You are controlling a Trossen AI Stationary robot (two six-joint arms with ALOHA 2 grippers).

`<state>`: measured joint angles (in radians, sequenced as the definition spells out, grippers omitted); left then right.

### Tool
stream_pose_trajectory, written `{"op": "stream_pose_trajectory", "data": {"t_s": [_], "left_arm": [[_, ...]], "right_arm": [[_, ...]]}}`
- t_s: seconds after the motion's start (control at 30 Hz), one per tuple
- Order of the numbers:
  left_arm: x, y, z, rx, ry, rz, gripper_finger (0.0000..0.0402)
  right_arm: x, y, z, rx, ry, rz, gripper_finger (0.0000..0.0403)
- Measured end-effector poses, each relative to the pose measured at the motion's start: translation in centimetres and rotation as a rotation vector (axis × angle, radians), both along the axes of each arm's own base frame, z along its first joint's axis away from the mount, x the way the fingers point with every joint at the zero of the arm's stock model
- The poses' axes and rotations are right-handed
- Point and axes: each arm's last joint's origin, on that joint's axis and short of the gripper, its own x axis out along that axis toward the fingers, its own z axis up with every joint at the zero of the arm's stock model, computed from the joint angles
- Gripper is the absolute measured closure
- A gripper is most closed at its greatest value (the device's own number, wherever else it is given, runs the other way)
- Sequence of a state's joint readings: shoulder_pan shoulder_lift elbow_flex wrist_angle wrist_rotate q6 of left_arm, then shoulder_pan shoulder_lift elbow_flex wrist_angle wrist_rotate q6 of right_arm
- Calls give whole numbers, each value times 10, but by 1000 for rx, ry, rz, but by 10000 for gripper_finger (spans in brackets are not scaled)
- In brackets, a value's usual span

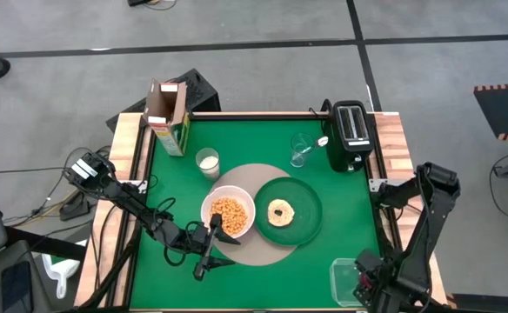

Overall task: Arrange a breakfast setting
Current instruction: Put the apple on the table mat in the middle between the bowl and the green plate

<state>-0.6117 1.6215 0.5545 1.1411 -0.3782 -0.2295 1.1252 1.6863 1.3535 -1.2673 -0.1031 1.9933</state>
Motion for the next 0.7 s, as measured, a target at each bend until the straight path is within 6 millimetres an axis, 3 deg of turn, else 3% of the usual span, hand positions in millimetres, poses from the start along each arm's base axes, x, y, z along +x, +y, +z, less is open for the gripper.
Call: {"op": "stream_pose_trajectory", "data": {"t_s": [0.7], "left_arm": [[0,0,0,1,-1,-5,150]], "right_arm": [[11,11,-28,-56,47,91,7]]}}
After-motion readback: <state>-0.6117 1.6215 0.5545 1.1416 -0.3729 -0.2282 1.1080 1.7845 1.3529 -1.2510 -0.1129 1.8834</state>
